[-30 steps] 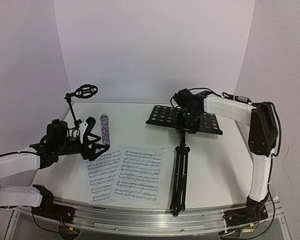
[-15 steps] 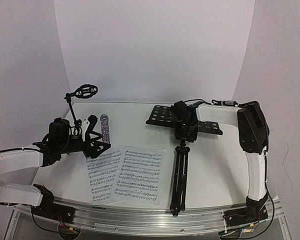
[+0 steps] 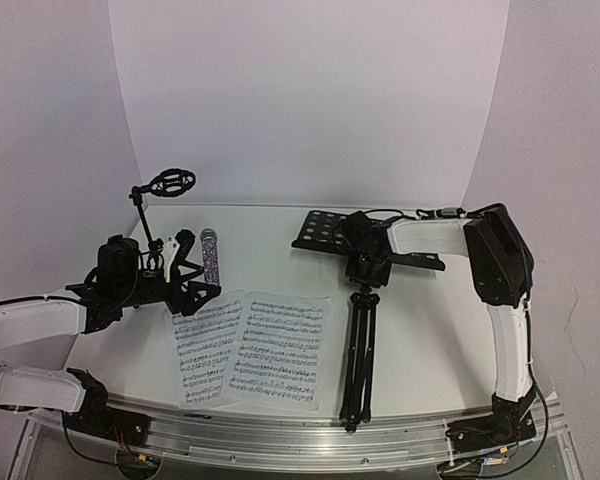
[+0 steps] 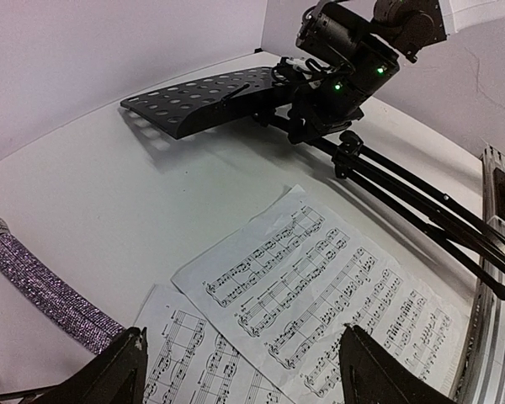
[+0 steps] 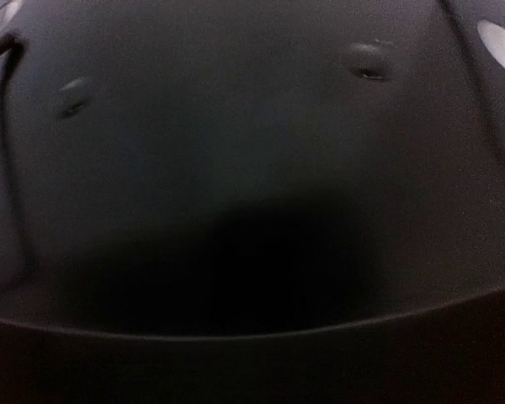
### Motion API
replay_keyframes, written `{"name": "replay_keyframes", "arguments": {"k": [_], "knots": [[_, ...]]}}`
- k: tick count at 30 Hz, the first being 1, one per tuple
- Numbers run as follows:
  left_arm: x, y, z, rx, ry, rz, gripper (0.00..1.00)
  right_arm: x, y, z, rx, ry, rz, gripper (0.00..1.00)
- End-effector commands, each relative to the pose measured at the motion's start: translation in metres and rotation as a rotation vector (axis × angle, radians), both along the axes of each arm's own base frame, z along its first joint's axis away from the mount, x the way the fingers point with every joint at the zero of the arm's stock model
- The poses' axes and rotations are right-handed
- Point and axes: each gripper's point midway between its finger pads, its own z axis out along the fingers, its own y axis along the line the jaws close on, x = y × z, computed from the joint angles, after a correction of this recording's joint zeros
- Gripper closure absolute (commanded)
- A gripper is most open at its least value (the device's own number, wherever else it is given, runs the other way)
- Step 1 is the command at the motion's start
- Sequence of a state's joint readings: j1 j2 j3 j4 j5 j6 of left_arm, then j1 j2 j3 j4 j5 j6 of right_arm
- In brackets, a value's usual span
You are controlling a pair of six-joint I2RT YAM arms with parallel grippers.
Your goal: Set up the instrument practice props
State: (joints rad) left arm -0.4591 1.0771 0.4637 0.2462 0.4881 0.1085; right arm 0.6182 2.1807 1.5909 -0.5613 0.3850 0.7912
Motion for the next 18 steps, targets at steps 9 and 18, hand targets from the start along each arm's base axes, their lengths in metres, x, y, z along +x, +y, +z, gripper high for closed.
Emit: {"name": "replay_keyframes", "arguments": {"k": [9, 18], "knots": [[0.014, -0.006, 0.038, -0.037, -0.116, 0.006, 0.22, 0.025, 0.002, 0.022, 0.044, -0.108, -0.022, 1.0], [0.019, -0.023, 0.054, -0.108, -0.079, -0.062, 0.27, 0.063, -0.002, 0.18, 0.165, -0.681, -0.006, 1.0]]}}
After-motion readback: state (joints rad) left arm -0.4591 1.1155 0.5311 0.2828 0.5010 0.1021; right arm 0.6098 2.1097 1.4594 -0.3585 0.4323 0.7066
